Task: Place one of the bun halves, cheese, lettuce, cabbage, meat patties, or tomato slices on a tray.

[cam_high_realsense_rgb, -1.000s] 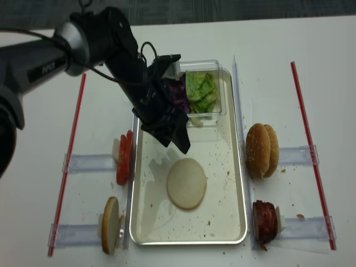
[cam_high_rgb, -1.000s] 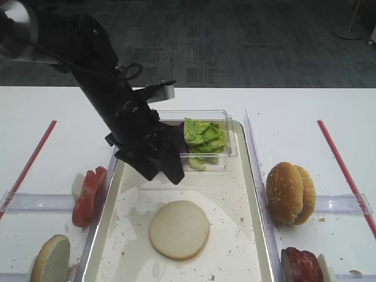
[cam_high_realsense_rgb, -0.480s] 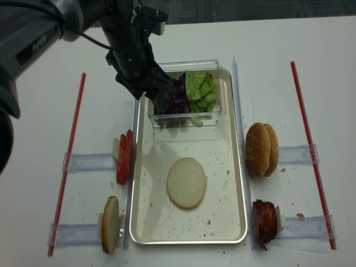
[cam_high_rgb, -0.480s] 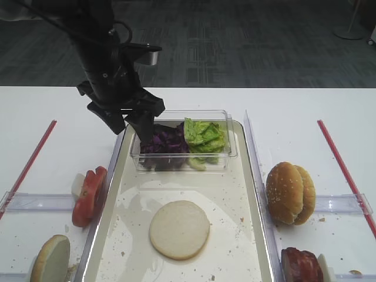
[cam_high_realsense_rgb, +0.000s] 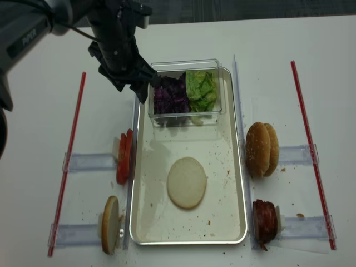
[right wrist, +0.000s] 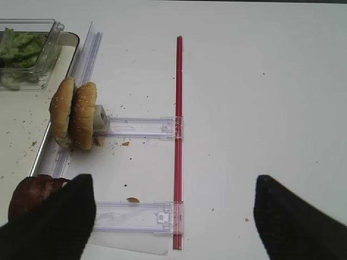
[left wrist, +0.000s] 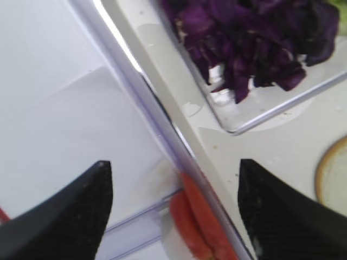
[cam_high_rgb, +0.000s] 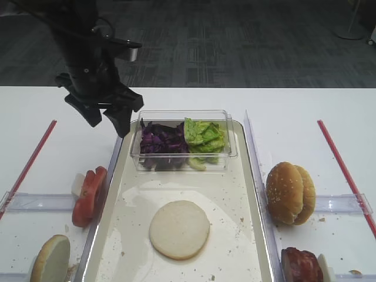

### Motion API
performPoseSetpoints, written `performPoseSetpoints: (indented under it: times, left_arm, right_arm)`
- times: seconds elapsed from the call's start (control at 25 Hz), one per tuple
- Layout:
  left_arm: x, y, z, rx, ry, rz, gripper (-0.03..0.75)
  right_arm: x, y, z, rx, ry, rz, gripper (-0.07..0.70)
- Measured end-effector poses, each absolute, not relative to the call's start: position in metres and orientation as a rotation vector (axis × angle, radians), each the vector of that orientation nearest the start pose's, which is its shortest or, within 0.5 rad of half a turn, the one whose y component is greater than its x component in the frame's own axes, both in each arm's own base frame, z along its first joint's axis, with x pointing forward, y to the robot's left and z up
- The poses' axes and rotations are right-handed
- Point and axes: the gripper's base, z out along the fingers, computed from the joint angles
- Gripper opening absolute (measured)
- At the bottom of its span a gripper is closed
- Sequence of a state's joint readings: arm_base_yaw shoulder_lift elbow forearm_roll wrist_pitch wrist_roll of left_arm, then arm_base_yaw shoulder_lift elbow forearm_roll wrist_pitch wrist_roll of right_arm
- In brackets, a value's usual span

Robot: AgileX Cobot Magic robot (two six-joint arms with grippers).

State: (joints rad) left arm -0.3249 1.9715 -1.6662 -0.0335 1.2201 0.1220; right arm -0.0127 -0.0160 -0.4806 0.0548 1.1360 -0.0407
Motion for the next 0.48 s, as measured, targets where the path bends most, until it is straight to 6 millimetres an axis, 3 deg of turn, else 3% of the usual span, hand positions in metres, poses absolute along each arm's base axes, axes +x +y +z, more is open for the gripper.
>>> performPoseSetpoints:
  times: [0.48]
  left_arm:
    - [0.404,-0.048,0.245,0.326,2.992,-0.043,0.456]
  right_arm:
    - [-0.008,0.005,0.266,-0.037,2.121,0.034,0.614]
